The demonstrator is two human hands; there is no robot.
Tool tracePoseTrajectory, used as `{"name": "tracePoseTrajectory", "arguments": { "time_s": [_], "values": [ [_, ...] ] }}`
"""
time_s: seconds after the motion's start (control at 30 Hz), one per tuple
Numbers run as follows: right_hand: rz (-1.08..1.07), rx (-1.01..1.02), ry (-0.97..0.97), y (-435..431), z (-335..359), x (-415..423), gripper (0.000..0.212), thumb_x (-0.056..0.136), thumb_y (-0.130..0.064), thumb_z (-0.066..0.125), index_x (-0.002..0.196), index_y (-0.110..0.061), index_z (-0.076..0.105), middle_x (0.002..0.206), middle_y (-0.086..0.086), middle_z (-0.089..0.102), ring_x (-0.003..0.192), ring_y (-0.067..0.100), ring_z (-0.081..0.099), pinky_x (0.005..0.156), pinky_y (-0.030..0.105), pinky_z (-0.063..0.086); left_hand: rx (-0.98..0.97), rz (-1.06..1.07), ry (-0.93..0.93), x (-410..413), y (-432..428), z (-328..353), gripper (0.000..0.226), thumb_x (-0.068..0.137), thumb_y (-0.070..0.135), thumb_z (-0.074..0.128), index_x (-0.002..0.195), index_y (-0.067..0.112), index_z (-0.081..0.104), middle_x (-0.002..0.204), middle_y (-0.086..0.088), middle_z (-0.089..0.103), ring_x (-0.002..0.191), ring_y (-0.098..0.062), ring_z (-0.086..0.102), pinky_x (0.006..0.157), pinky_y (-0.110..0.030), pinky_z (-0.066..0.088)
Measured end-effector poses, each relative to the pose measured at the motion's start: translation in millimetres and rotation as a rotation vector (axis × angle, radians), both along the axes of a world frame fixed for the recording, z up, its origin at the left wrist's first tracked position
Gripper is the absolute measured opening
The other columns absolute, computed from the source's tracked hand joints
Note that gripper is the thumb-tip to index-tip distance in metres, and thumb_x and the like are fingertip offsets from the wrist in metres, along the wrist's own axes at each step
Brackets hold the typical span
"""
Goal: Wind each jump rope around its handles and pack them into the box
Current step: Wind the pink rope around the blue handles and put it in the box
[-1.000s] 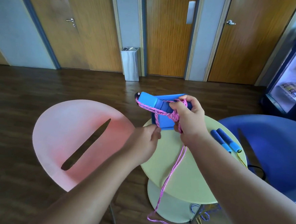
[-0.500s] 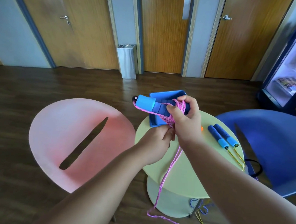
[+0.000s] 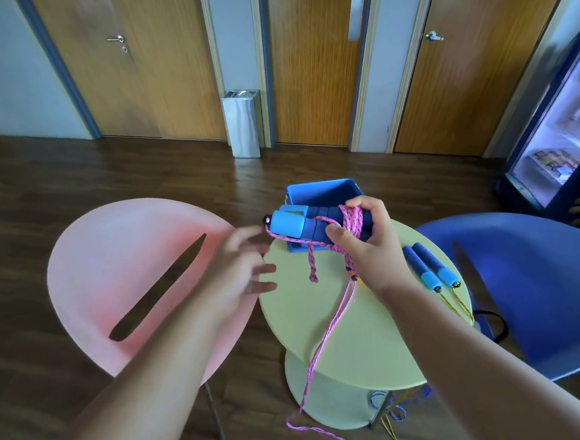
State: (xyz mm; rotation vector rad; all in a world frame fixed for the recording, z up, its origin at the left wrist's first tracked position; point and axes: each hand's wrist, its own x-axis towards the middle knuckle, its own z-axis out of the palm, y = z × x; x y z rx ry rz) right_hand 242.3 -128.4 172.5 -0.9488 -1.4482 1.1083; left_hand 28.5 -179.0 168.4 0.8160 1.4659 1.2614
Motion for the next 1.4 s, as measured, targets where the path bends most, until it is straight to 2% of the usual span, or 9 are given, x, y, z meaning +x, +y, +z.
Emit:
{"name": "tracePoseTrajectory", "arguments": {
  "time_s": [0.07, 0.17, 0.33, 0.57, 0.7, 0.93, 1.07, 1.2, 1.4],
  "values": [
    [0.032, 0.033, -0.051, 2.0, 2.5, 1.3, 0.037, 0.092, -0.013, 0.076, 0.118, -0.024, 0.053, 0.108, 0.015, 0.062, 0.087, 0.02, 0.065, 0.082, 0.053, 0.059, -0.013, 0.036, -0.185, -2.6, 2.5, 19.1, 0.025, 0.106, 0.032, 0.05, 0.127, 0.024, 0.061, 0.118, -0.014, 0.072, 0.084, -0.033, 0.074, 0.047, -0.033, 0.056],
    [0.079, 0.084, -0.128, 1.9, 7.3, -4.2, 0.04, 0.091, -0.016, 0.077, 0.121, -0.025, 0.052, 0.105, 0.014, 0.062, 0.088, 0.031, 0.063, 0.082, 0.058, 0.056, -0.055, -0.072, -0.139, 8.9, 11.9, 37.1, 0.058, 0.099, 0.072, 0.039, 0.119, 0.022, 0.061, 0.095, -0.01, 0.077, 0.066, -0.025, 0.072, 0.045, -0.028, 0.051],
    [-0.097, -0.079, -0.241, 4.3, 6.4, -19.2, 0.024, 0.088, -0.078, 0.035, 0.105, -0.064, 0.044, 0.105, -0.007, 0.065, 0.106, 0.026, 0.063, 0.101, 0.062, 0.043, 0.125, 0.09, -0.007, 20.7, 26.4, 39.5, 0.043, 0.104, 0.051, 0.052, 0.097, 0.01, 0.062, 0.064, -0.008, 0.057, 0.044, -0.017, 0.049, 0.04, -0.023, 0.046],
    [-0.165, -0.27, -0.22, 18.4, 3.3, -18.5, 0.043, 0.084, -0.062, 0.026, 0.098, -0.032, 0.055, 0.112, 0.014, 0.059, 0.106, 0.053, 0.058, 0.104, 0.069, 0.041, 0.257, 0.047, 0.042, 19.2, 25.0, 22.2, 0.026, 0.103, 0.033, 0.063, 0.111, 0.009, 0.057, 0.075, -0.019, 0.062, 0.041, -0.025, 0.055, 0.041, -0.028, 0.049],
    [-0.183, -0.244, -0.363, 18.3, 8.3, -15.0, 0.052, 0.079, -0.065, 0.019, 0.094, -0.024, 0.047, 0.098, 0.016, 0.059, 0.095, 0.044, 0.06, 0.1, 0.068, 0.042, 0.229, -0.018, 0.096, 11.6, 28.1, 13.6, 0.019, 0.103, 0.034, 0.061, 0.122, 0.03, 0.062, 0.103, -0.024, 0.063, 0.047, -0.025, 0.06, 0.045, -0.031, 0.051],
    [-0.123, -0.169, -0.608, 37.6, -4.5, -8.5, 0.046, 0.082, -0.063, 0.013, 0.089, -0.024, 0.038, 0.085, 0.006, 0.045, 0.078, 0.032, 0.047, 0.086, 0.059, 0.048, 0.095, 0.085, 0.205, 20.1, 37.4, 11.8, 0.034, 0.101, 0.05, 0.05, 0.105, 0.021, 0.066, 0.084, -0.018, 0.065, 0.045, -0.02, 0.052, 0.041, -0.025, 0.04],
    [-0.063, -0.344, -0.293, 48.1, -23.9, 5.1, 0.081, 0.077, -0.096, 0.027, 0.112, -0.031, 0.059, 0.105, 0.006, 0.069, 0.1, 0.03, 0.065, 0.103, 0.062, 0.045, 0.052, 0.123, 0.155, 20.7, 42.7, 10.5, 0.025, 0.103, 0.039, 0.052, 0.1, 0.019, 0.065, 0.084, -0.015, 0.057, 0.047, -0.019, 0.043, 0.04, -0.021, 0.03],
    [-0.19, -0.486, 0.237, 21.9, -27.2, 7.7, 0.039, 0.105, -0.046, 0.037, 0.096, -0.014, 0.058, 0.085, 0.01, 0.07, 0.069, 0.022, 0.064, 0.065, 0.035, 0.054, 0.014, 0.165, 0.098, 20.4, 47.3, 16.6, 0.022, 0.102, 0.035, 0.049, 0.091, 0.019, 0.059, 0.087, -0.013, 0.048, 0.048, -0.018, 0.034, 0.048, -0.024, 0.021],
    [0.045, -0.473, 0.153, -18.9, -51.0, -5.7, 0.014, 0.1, -0.009, 0.057, 0.087, -0.013, 0.06, 0.097, 0.014, 0.075, 0.079, 0.021, 0.068, 0.065, 0.036, 0.054, -0.116, 0.188, -0.018, 15.0, 54.0, 20.6, 0.023, 0.102, 0.039, 0.049, 0.099, 0.018, 0.058, 0.094, -0.011, 0.049, 0.05, -0.013, 0.035, 0.045, -0.023, 0.024]
  ]
}}
